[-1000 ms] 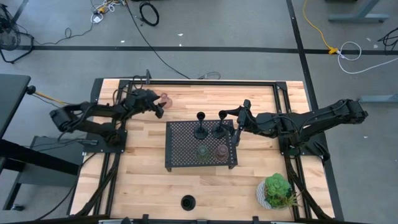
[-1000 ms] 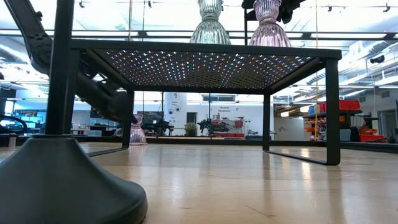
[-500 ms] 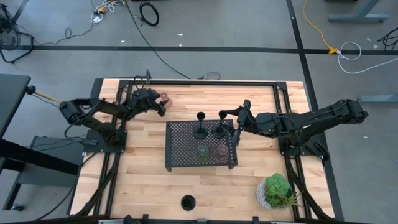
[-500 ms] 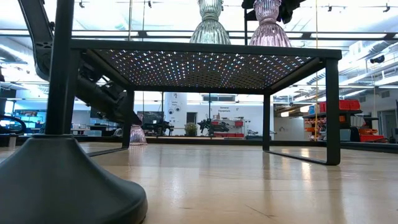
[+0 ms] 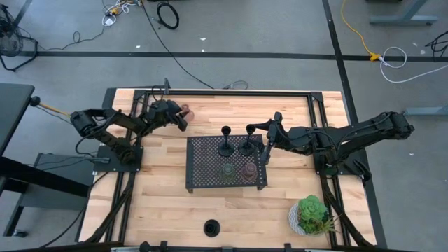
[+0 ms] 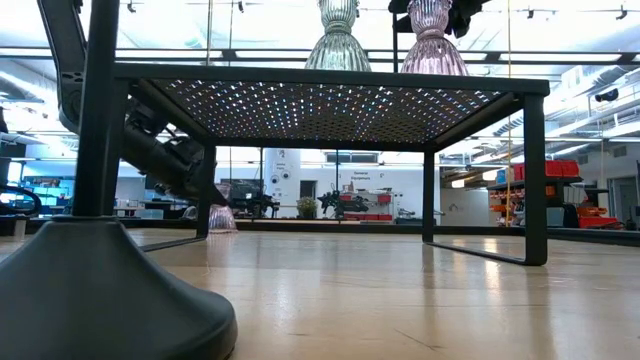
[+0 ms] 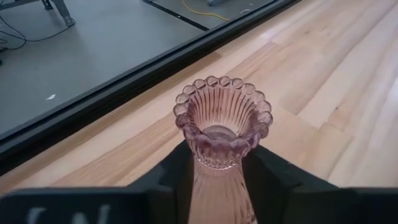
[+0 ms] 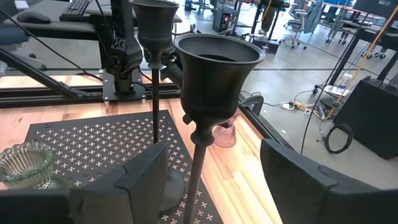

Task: Pick & Place candle stick holders
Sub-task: Align the purple candle holder on the shelf with the green and purple candle holders

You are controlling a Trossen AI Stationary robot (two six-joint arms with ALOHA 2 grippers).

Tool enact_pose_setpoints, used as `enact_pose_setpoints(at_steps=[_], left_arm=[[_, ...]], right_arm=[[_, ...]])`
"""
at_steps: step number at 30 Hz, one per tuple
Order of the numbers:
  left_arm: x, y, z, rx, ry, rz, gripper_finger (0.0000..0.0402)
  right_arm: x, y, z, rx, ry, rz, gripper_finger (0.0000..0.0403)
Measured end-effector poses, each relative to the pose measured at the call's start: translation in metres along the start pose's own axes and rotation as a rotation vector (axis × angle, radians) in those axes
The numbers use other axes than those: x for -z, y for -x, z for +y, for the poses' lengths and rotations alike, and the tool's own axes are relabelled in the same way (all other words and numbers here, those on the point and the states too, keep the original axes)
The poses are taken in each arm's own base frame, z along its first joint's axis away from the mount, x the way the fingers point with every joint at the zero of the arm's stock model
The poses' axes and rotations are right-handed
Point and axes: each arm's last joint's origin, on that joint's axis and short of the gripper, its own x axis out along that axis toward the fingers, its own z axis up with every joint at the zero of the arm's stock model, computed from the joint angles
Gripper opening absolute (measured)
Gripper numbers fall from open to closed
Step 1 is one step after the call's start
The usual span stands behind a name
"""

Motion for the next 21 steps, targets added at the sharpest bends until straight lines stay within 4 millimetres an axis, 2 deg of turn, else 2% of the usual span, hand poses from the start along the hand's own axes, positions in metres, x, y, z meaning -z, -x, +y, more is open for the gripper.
enact_pose_setpoints(at_steps=[3, 21], left_arm=[[-0.0009, -0.0002, 0.0000, 0.000, 0.000, -0.006, 0.0095], [-0.0011, 0.0006, 0.0000, 0.000, 0.032, -0.001, 0.0095]], right_arm=[[-0.0002, 0.0000, 0.0000, 0.000, 0.000, -0.002, 0.0255], [-0.0001, -0.0001, 0.0001, 0.000, 0.005, -0.001, 0.0255]])
